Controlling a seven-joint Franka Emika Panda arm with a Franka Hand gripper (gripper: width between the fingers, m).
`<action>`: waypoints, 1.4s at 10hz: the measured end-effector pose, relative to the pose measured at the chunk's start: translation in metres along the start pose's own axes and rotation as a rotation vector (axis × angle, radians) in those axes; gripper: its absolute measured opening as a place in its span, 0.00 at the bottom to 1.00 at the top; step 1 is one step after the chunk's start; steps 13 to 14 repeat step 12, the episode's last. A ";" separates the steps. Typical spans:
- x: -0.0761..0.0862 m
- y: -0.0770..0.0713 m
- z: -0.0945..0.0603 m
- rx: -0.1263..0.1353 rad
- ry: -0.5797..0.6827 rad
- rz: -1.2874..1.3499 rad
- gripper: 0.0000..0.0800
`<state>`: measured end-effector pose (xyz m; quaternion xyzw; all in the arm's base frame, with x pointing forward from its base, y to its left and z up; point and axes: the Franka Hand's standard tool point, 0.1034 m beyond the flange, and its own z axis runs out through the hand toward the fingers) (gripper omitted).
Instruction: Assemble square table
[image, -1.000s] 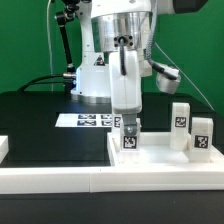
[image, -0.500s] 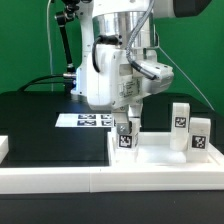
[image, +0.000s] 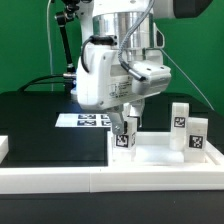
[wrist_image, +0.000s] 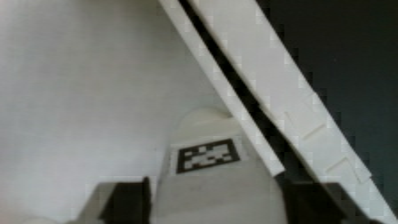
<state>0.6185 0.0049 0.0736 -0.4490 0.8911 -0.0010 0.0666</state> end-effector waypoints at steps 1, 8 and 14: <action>-0.002 0.001 0.000 -0.003 -0.002 -0.041 0.59; -0.027 0.010 -0.007 -0.007 -0.018 -0.095 0.81; -0.026 0.011 -0.004 -0.010 -0.014 -0.105 0.81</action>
Offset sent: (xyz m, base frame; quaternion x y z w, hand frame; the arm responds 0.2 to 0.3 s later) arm 0.0023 0.0201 0.0115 -0.0054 -0.0183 0.0187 0.9996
